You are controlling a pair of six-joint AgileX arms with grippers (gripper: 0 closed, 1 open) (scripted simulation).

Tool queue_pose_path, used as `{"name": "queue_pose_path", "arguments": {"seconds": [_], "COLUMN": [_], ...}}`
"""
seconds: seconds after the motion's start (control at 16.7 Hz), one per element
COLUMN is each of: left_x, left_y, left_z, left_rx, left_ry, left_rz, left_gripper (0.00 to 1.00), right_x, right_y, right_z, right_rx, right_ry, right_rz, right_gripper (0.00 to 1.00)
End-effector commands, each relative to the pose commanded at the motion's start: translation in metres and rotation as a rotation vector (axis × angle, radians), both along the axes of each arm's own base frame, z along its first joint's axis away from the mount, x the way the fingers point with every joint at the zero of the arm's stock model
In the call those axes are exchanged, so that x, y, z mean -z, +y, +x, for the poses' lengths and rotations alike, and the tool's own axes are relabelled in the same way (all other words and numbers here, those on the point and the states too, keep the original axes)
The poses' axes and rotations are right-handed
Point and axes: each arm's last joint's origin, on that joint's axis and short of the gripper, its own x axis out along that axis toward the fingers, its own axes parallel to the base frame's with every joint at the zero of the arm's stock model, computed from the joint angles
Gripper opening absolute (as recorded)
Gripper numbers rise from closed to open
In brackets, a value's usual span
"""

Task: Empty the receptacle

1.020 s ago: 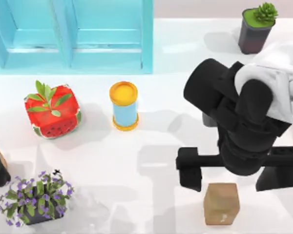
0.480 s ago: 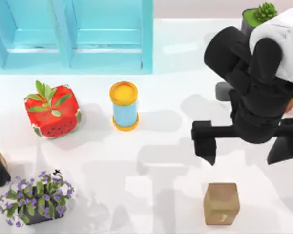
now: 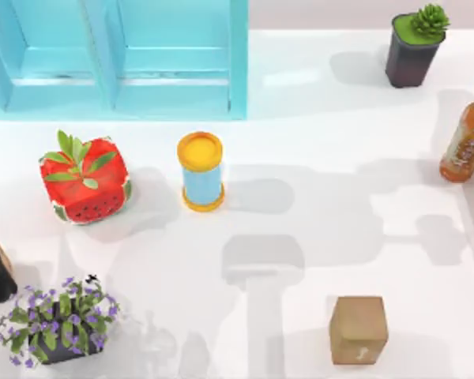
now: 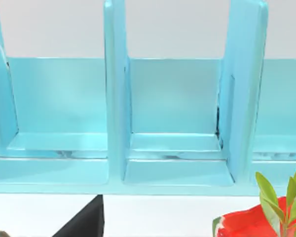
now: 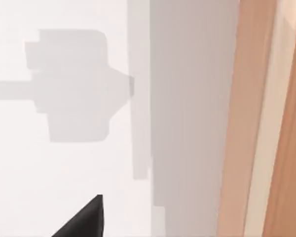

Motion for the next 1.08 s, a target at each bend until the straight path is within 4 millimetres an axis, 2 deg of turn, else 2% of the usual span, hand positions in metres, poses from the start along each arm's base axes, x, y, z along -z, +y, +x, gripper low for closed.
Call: {"name": "queue_pose_path", "arguments": {"seconds": [0.12, 0.24, 0.36, 0.42, 0.54, 0.78, 1.08], "left_x": [0.000, 0.000, 0.000, 0.000, 0.000, 0.000, 0.000], "left_y": [0.000, 0.000, 0.000, 0.000, 0.000, 0.000, 0.000], "left_z": [0.000, 0.000, 0.000, 0.000, 0.000, 0.000, 0.000], "left_rx": [0.000, 0.000, 0.000, 0.000, 0.000, 0.000, 0.000], "left_ry": [0.000, 0.000, 0.000, 0.000, 0.000, 0.000, 0.000], "left_rz": [0.000, 0.000, 0.000, 0.000, 0.000, 0.000, 0.000], "left_gripper": [1.00, 1.00, 1.00, 1.00, 1.00, 1.00, 1.00], "right_x": [-0.005, -0.011, -0.016, -0.018, -0.020, -0.020, 0.006], "right_y": [-0.061, -0.108, -0.138, -0.147, -0.153, -0.151, -0.151], "right_z": [0.004, 0.001, -0.006, -0.008, -0.010, -0.010, -0.011], "right_rx": [0.004, 0.006, 0.006, 0.007, 0.007, 0.005, 0.007], "right_ry": [-0.006, -0.022, -0.041, -0.048, -0.053, -0.055, -0.052], "right_rz": [0.008, 0.009, 0.004, 0.002, 0.000, -0.003, 0.000], "right_gripper": [1.00, 1.00, 1.00, 1.00, 1.00, 1.00, 1.00]}}
